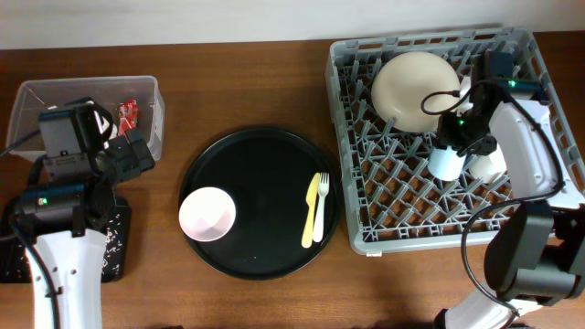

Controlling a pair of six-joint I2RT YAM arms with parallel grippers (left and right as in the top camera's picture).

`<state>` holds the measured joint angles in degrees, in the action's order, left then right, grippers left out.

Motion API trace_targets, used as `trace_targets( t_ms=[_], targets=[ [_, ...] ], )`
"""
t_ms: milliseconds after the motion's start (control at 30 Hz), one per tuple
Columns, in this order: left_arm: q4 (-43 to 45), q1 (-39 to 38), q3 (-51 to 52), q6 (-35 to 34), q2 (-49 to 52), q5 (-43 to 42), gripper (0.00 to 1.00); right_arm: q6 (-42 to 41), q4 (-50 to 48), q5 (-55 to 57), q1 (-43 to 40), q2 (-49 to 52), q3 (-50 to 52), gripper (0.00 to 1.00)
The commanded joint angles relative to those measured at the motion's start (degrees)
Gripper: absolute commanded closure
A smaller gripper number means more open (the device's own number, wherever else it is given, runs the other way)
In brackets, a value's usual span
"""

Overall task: Sort waste into correct bins and load items into the dishwasher rack
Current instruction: 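Carry the light-blue cup into the rack beside the white cup and release, then return the right gripper to the tray and grasp the pink bowl rim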

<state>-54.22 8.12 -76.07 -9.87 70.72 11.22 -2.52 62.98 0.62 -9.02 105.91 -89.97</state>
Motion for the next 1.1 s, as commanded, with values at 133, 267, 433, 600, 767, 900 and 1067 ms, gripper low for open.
trace_targets(
  t_ms=[133,267,433,600,767,900,1067],
  targets=[
    [0.1,0.2,-0.7,0.2,-0.3,0.6,0.01,0.6,6.8,0.5,-0.1,-0.6,-3.4,0.27],
    [0.1,0.2,-0.7,0.2,-0.3,0.6,0.01,0.6,10.8,0.5,-0.1,-0.6,-5.3,0.18],
    [0.1,0.2,-0.7,0.2,-0.3,0.6,0.01,0.6,18.5,-3.1,0.0,-3.3,-14.6,0.14],
    [0.1,0.2,-0.7,0.2,-0.3,0.6,0.01,5.3,24.5,-20.7,2.5,-11.6,-17.4,0.14],
    [0.1,0.2,-0.7,0.2,-0.3,0.6,0.01,4.6,28.7,-21.5,16.7,-13.6,-17.0,0.14],
    [0.1,0.2,-0.7,0.2,-0.3,0.6,0.01,-2.3,25.9,-21.4,30.4,-13.6,-14.9,0.14],
    [0.1,0.2,-0.7,0.2,-0.3,0.6,0.01,-19.0,17.4,-10.0,44.2,-13.6,-5.1,0.14]
  ],
)
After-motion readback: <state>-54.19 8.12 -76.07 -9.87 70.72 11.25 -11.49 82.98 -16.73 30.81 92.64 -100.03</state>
